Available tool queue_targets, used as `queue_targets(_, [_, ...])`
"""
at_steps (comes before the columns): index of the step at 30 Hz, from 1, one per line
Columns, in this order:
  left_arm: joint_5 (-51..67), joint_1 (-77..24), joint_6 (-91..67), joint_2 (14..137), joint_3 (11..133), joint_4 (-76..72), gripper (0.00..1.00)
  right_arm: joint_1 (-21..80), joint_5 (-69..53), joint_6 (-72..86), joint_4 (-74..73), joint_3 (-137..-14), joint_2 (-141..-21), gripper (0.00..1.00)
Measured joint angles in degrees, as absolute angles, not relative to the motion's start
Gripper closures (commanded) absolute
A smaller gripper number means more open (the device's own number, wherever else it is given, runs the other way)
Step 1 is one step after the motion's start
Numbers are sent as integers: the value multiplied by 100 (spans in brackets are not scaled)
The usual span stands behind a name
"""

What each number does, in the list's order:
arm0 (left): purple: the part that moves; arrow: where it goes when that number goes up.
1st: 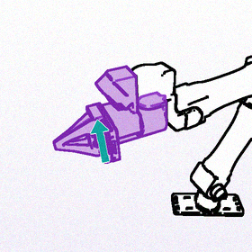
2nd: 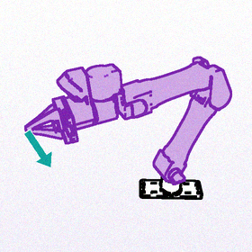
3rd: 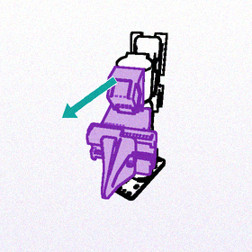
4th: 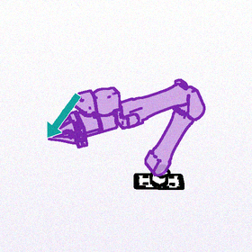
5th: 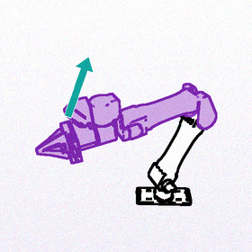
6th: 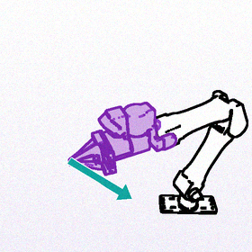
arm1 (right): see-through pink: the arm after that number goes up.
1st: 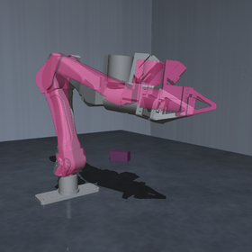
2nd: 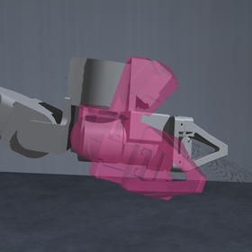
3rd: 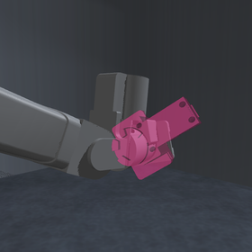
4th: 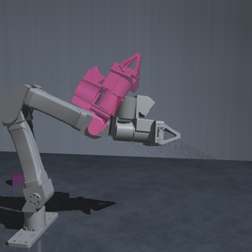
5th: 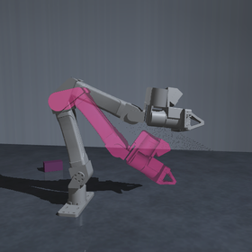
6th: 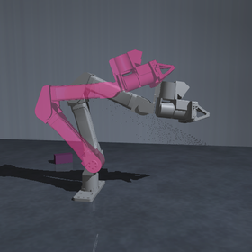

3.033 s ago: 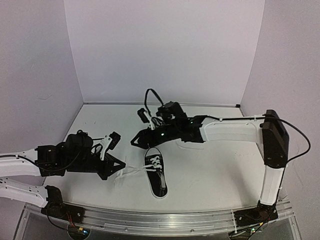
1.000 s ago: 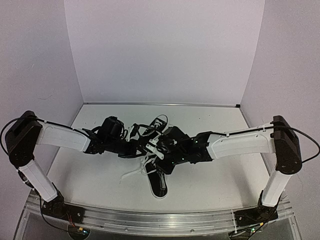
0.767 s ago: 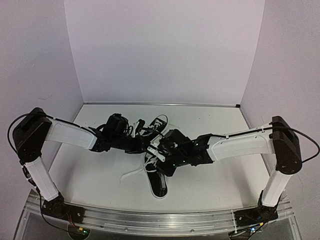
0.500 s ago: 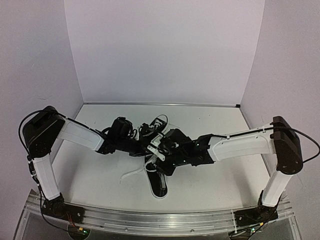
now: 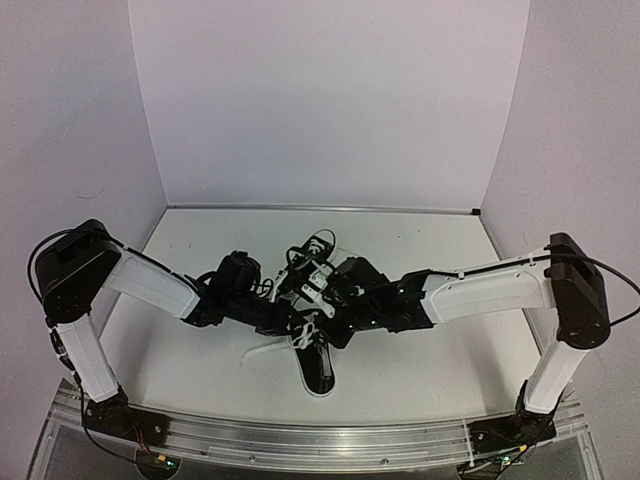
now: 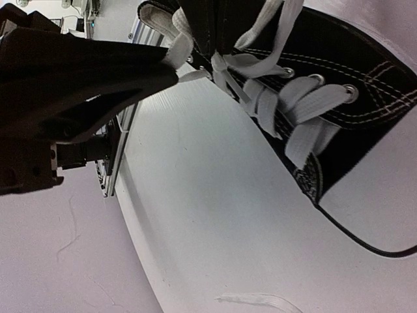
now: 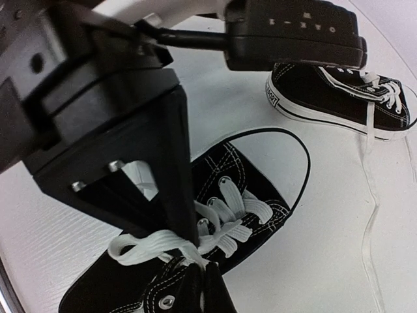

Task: Tie the shoes

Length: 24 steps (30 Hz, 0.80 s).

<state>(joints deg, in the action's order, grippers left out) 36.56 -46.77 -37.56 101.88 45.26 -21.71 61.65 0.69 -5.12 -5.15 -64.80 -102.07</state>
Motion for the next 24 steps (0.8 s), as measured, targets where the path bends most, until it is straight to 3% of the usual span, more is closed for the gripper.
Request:
queue_targets(7, [4045, -4825, -3803, 10173, 4519, -2413, 100, 6127, -138, -240, -373, -6479, -10163, 79])
queue_targets(14, [4340, -4845, -3985, 10231, 4519, -2659, 100, 5994, -355, 347, -370, -6194, -9714, 52])
queue_targets(24, [4344, -4837, -4195, 10392, 4519, -3038, 100, 5927, -1348, 1185, -16, -5427, -8988, 53])
